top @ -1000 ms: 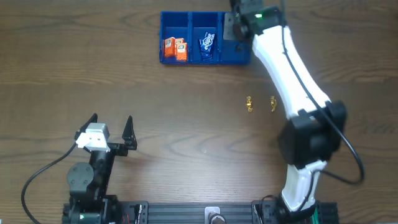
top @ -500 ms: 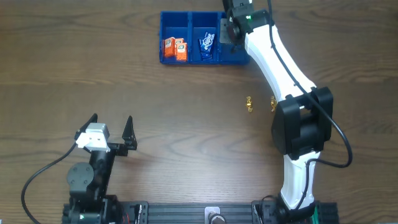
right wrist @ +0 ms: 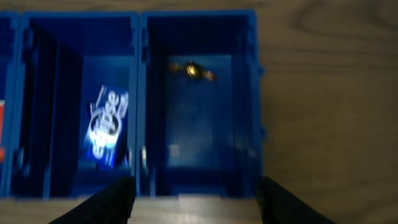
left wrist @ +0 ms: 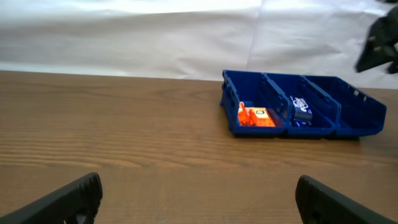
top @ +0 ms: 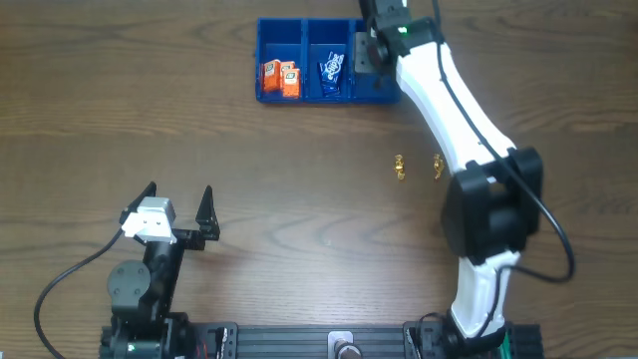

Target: Sort Candies Into Trays

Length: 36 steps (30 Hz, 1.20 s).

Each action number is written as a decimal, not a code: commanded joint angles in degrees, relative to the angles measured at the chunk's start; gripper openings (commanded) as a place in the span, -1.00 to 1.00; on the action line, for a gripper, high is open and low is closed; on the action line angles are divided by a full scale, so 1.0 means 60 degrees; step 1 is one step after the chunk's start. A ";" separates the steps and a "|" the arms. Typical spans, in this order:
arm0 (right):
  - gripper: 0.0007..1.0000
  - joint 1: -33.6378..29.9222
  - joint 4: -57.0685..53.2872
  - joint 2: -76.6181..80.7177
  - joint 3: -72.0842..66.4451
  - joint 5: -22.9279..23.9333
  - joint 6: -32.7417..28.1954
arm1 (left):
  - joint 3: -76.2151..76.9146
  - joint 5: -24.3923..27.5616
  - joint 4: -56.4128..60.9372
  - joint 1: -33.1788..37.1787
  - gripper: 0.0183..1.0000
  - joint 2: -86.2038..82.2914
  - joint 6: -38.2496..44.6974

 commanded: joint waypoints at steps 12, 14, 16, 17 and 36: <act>0.22 -0.0095 0.1326 -0.3836 -0.7246 -0.1220 0.0153 | -0.0186 0.0178 -0.0321 0.0033 1.00 -0.0066 0.0033; 0.21 -0.0095 0.1723 -0.3690 -0.7715 -0.1464 0.0226 | -0.0186 0.0178 -0.0321 0.0033 1.00 -0.0066 0.0033; 0.20 -0.0095 0.1956 -0.3504 -0.8014 -0.1457 0.0375 | -0.0186 0.0178 -0.0321 0.0033 1.00 -0.0066 0.0033; 0.21 -0.0102 0.2029 -0.3377 -0.8091 -0.1450 0.0372 | -0.0186 0.0178 -0.0321 0.0033 1.00 -0.0066 0.0033; 0.00 -0.0477 0.2871 -0.2346 -0.8109 -0.1271 0.0364 | -0.0186 0.0178 -0.0321 0.0033 1.00 -0.0066 0.0033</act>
